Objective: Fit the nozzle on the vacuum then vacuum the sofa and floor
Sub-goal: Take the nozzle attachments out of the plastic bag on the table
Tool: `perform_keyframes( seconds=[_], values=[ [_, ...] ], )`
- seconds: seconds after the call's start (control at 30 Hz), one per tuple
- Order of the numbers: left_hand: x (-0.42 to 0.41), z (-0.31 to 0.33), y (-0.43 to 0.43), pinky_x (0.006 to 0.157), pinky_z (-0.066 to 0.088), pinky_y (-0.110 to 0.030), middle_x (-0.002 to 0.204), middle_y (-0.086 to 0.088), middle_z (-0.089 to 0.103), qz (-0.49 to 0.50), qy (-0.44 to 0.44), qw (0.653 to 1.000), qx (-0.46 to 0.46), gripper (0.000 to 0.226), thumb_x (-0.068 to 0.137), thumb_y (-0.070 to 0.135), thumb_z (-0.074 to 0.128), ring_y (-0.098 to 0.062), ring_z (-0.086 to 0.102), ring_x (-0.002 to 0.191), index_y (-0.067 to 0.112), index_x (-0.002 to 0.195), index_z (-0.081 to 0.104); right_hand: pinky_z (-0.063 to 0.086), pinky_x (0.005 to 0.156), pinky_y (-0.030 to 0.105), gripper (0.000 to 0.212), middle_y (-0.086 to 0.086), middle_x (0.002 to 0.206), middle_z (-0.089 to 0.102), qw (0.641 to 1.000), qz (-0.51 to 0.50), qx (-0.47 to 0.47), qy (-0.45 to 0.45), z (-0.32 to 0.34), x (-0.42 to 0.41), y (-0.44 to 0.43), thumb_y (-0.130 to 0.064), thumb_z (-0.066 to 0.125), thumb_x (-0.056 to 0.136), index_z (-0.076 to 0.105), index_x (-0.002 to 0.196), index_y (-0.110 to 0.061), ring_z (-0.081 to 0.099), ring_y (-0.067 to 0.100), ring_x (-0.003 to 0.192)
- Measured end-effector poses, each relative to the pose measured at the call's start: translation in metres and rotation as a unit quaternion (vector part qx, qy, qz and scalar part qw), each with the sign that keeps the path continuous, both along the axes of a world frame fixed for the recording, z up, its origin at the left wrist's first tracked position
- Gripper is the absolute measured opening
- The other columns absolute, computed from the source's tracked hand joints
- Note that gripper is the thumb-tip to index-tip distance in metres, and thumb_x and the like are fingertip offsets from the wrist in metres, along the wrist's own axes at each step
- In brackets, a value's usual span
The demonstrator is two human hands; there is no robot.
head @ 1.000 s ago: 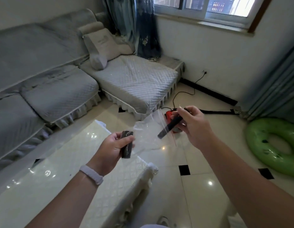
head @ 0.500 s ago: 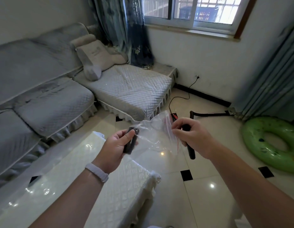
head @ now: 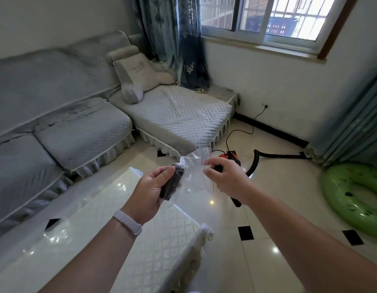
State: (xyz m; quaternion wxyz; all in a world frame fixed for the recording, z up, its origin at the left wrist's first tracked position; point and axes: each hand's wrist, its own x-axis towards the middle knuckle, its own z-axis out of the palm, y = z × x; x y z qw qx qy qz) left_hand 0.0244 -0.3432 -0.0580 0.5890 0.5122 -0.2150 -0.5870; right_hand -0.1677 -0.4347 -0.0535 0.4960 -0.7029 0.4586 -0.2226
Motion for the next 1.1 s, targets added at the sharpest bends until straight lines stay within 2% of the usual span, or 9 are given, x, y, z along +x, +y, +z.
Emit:
perform_keyframes(
  seconds=[0.1, 0.2, 0.3, 0.47, 0.6, 0.7, 0.8, 0.97, 1.1],
  values=[
    [0.011, 0.003, 0.007, 0.046, 0.051, -0.023, 0.084, -0.012, 0.075, -0.004, 0.013, 1.000, -0.012, 0.025, 0.081, 0.023, 0.065, -0.020, 0.069, 0.061, 0.006, 0.096, 0.075, 0.043, 0.048, 0.027, 0.011, 0.003, 0.073, 0.058, 0.999, 0.012, 0.042, 0.007, 0.000, 0.008, -0.002, -0.023, 0.060, 0.099, 0.070, 0.103, -0.027, 0.045, 0.010, 0.048],
    [0.020, 0.003, 0.013, 0.048, 0.051, -0.022, 0.081, -0.011, 0.074, -0.011, -0.020, 1.000, -0.018, 0.019, 0.080, 0.024, 0.066, -0.020, 0.068, 0.062, 0.011, 0.084, 0.079, 0.042, 0.047, 0.027, 0.024, 0.016, 0.099, 0.072, 0.990, 0.067, 0.121, -0.035, 0.000, 0.014, 0.000, -0.014, 0.062, 0.094, 0.074, 0.087, -0.033, 0.046, 0.014, 0.048],
    [0.026, -0.001, 0.017, 0.051, 0.051, -0.021, 0.081, -0.009, 0.074, -0.003, -0.045, 0.999, -0.024, 0.018, 0.079, 0.025, 0.068, -0.018, 0.068, 0.065, 0.013, 0.085, 0.080, 0.038, 0.045, 0.026, 0.019, 0.016, 0.110, 0.074, 0.967, 0.108, 0.206, -0.103, 0.003, 0.018, 0.002, -0.006, 0.060, 0.093, 0.074, 0.099, -0.017, 0.042, 0.015, 0.049],
    [0.036, -0.012, 0.021, 0.060, 0.050, -0.023, 0.084, -0.005, 0.074, 0.035, -0.147, 0.988, -0.022, 0.018, 0.091, 0.018, 0.069, -0.017, 0.065, 0.076, 0.007, 0.103, 0.075, 0.034, 0.043, 0.023, 0.022, 0.020, 0.093, 0.073, 0.936, 0.113, 0.291, -0.164, 0.008, 0.029, 0.005, 0.003, 0.057, 0.091, 0.063, 0.111, -0.004, 0.038, 0.015, 0.049],
    [0.035, -0.017, 0.020, 0.059, 0.051, -0.017, 0.081, 0.001, 0.074, 0.070, -0.191, 0.979, -0.022, 0.013, 0.091, 0.015, 0.070, -0.007, 0.067, 0.071, 0.010, 0.103, 0.074, 0.035, 0.043, 0.023, 0.019, 0.013, 0.079, 0.069, 0.941, 0.131, 0.291, -0.116, 0.009, 0.040, 0.013, 0.007, 0.061, 0.087, 0.062, 0.104, -0.002, 0.040, 0.013, 0.049],
    [0.033, -0.024, 0.018, 0.057, 0.050, -0.017, 0.079, -0.001, 0.073, 0.080, -0.195, 0.977, -0.011, 0.015, 0.092, 0.016, 0.071, -0.008, 0.065, 0.069, 0.006, 0.102, 0.074, 0.036, 0.044, 0.023, 0.001, 0.011, 0.072, 0.069, 0.956, 0.126, 0.261, -0.050, 0.004, 0.049, 0.020, -0.004, 0.062, 0.094, 0.061, 0.094, -0.005, 0.040, 0.013, 0.048],
    [0.030, -0.028, 0.017, 0.058, 0.051, -0.021, 0.076, -0.003, 0.071, 0.102, -0.183, 0.978, 0.008, 0.014, 0.092, 0.018, 0.071, -0.011, 0.064, 0.068, 0.005, 0.091, 0.073, 0.035, 0.043, 0.025, 0.013, 0.007, 0.062, 0.067, 0.960, 0.088, 0.260, -0.059, -0.001, 0.052, 0.024, -0.017, 0.056, 0.102, 0.061, 0.098, -0.005, 0.040, 0.016, 0.049],
    [0.025, -0.030, 0.015, 0.058, 0.053, -0.022, 0.069, -0.002, 0.068, 0.130, -0.175, 0.976, 0.018, 0.017, 0.091, 0.015, 0.073, -0.011, 0.064, 0.064, 0.008, 0.076, 0.068, 0.036, 0.042, 0.027, 0.023, 0.011, 0.067, 0.067, 0.956, 0.034, 0.255, -0.139, -0.007, 0.050, 0.024, 0.005, 0.054, 0.090, 0.063, 0.111, 0.001, 0.039, 0.017, 0.047],
    [0.020, -0.036, 0.012, 0.066, 0.053, -0.032, 0.072, -0.004, 0.066, 0.134, -0.195, 0.971, 0.037, 0.015, 0.092, 0.015, 0.072, -0.016, 0.062, 0.067, 0.010, 0.078, 0.066, 0.040, 0.044, 0.030, 0.026, 0.004, 0.060, 0.057, 0.966, 0.039, 0.227, -0.121, -0.013, 0.052, 0.023, 0.008, 0.056, 0.088, 0.067, 0.109, -0.002, 0.042, 0.016, 0.048]
  ],
)
